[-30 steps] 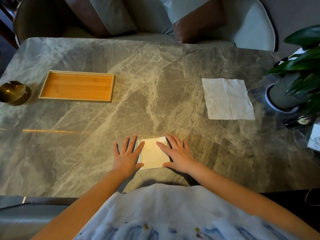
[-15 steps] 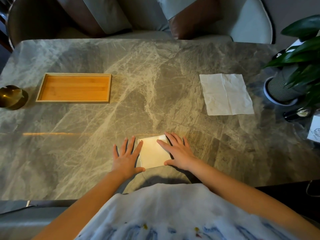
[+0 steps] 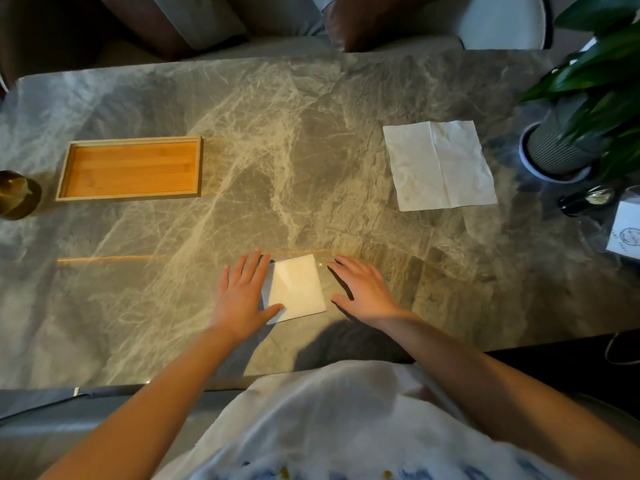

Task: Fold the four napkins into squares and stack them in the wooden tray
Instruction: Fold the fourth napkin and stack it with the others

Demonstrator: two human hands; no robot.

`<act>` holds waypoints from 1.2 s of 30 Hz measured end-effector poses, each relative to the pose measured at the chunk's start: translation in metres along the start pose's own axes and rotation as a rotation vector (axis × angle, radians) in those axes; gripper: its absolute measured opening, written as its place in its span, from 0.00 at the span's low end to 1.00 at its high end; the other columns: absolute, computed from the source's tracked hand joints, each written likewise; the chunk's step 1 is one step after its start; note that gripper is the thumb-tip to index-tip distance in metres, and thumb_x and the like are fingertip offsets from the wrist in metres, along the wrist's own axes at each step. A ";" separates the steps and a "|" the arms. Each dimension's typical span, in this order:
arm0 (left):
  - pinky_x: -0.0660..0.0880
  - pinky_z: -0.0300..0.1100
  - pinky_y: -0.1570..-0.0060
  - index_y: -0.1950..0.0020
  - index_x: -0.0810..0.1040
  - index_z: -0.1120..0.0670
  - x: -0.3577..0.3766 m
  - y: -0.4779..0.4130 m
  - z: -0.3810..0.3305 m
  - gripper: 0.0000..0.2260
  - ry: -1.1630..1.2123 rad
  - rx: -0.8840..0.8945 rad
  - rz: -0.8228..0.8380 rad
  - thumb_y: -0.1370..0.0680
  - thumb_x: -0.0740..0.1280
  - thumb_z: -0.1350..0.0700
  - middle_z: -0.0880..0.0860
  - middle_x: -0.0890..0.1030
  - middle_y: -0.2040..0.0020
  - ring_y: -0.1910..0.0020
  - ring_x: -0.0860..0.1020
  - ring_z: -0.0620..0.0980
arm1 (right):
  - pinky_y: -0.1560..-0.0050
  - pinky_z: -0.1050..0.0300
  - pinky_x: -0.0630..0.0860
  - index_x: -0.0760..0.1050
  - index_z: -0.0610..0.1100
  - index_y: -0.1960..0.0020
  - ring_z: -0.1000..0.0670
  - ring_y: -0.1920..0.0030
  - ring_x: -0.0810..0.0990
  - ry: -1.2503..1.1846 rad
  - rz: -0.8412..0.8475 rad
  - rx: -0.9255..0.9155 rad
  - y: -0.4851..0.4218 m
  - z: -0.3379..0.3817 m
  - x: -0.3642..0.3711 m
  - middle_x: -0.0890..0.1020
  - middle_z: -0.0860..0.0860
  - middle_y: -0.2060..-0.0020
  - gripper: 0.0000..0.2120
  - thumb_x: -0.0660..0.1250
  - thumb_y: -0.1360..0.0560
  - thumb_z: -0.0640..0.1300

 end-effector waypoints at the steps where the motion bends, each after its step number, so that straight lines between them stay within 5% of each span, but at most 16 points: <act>1: 0.45 0.56 0.25 0.23 0.44 0.52 -0.004 -0.004 -0.009 0.42 -0.011 0.006 -0.007 0.26 0.62 0.36 0.53 0.46 0.21 0.23 0.44 0.55 | 0.25 0.41 0.49 0.58 0.52 0.25 0.49 0.23 0.53 0.019 -0.004 0.004 0.004 -0.006 -0.004 0.59 0.52 0.24 0.30 0.63 0.24 0.54; 9: 0.44 0.56 0.26 0.23 0.45 0.52 -0.018 -0.053 -0.119 0.39 -0.090 0.052 -0.061 0.25 0.59 0.36 0.53 0.48 0.21 0.23 0.45 0.57 | 0.27 0.39 0.53 0.60 0.51 0.26 0.48 0.25 0.56 0.030 -0.072 0.032 0.024 -0.085 -0.071 0.62 0.50 0.25 0.28 0.61 0.23 0.55; 19: 0.37 0.58 0.27 0.23 0.43 0.51 -0.012 -0.135 -0.236 0.38 -0.168 0.155 -0.034 0.24 0.57 0.37 0.54 0.43 0.21 0.23 0.39 0.57 | 0.27 0.38 0.50 0.54 0.51 0.23 0.47 0.23 0.49 0.094 -0.054 0.236 0.037 -0.216 -0.124 0.53 0.50 0.22 0.30 0.58 0.22 0.57; 36: 0.50 0.54 0.26 0.23 0.47 0.51 0.014 -0.213 -0.284 0.39 -0.147 0.158 0.166 0.26 0.64 0.40 0.53 0.49 0.21 0.23 0.50 0.55 | 0.28 0.33 0.45 0.39 0.48 0.22 0.46 0.22 0.42 0.169 0.116 0.269 0.005 -0.301 -0.160 0.41 0.51 0.22 0.38 0.56 0.22 0.60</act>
Point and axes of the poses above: each hand's wrist, its own y-axis away from the middle knuckle, its own x-axis out of the palm, z = x × y, the point moved 8 cm from there along -y, towards the middle knuckle
